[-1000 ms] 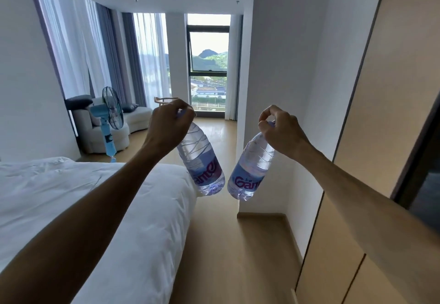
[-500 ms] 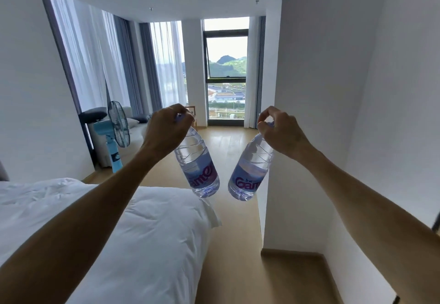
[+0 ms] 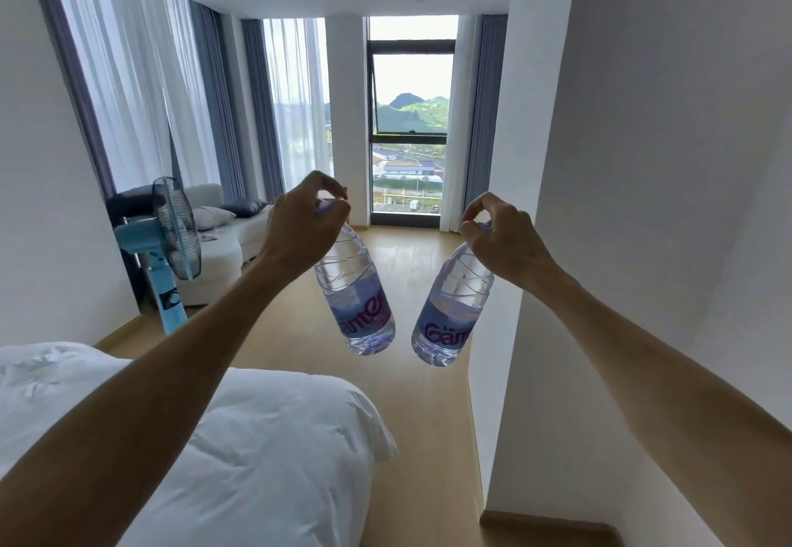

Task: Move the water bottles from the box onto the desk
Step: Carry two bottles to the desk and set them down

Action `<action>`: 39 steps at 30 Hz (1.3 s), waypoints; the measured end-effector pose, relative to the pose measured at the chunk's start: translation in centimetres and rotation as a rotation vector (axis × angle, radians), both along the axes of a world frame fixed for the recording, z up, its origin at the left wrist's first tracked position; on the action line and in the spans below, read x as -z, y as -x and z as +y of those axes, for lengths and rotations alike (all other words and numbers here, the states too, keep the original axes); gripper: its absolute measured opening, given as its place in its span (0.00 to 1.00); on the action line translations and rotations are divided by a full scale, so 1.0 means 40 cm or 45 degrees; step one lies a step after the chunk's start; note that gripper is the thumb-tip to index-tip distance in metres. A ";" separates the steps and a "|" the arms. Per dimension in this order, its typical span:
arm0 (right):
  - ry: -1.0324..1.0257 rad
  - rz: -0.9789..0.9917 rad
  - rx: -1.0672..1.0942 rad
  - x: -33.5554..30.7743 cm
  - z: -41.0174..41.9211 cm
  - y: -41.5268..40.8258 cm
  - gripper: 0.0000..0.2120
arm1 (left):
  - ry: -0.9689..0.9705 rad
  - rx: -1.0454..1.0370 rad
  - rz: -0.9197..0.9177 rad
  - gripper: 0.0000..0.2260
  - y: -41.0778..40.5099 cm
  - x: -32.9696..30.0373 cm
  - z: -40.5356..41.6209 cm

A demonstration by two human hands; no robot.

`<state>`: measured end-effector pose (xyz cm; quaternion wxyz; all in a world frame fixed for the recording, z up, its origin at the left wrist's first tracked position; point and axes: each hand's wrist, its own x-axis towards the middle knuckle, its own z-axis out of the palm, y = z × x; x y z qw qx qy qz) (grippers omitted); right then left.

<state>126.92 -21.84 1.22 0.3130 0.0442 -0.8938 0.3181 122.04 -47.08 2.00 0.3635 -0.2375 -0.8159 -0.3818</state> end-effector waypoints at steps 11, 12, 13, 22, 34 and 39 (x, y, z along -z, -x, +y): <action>0.042 -0.008 0.051 -0.015 0.064 0.522 0.06 | 0.003 0.060 -0.073 0.06 0.560 -0.006 0.084; 0.057 -0.010 0.055 -0.010 0.074 0.568 0.06 | 0.003 0.064 -0.081 0.06 0.606 0.000 0.092; 0.071 -0.016 0.059 -0.003 0.084 0.617 0.06 | 0.004 0.067 -0.088 0.05 0.656 0.007 0.100; 0.055 -0.006 -0.030 0.053 0.202 1.120 0.04 | 0.048 0.028 -0.114 0.06 1.106 0.047 0.212; 0.090 -0.058 -0.149 0.026 0.382 1.754 0.05 | 0.036 -0.097 -0.170 0.07 1.711 0.010 0.388; 0.057 -0.084 -0.136 0.064 0.445 2.001 0.05 | 0.015 -0.051 -0.181 0.06 1.959 0.042 0.459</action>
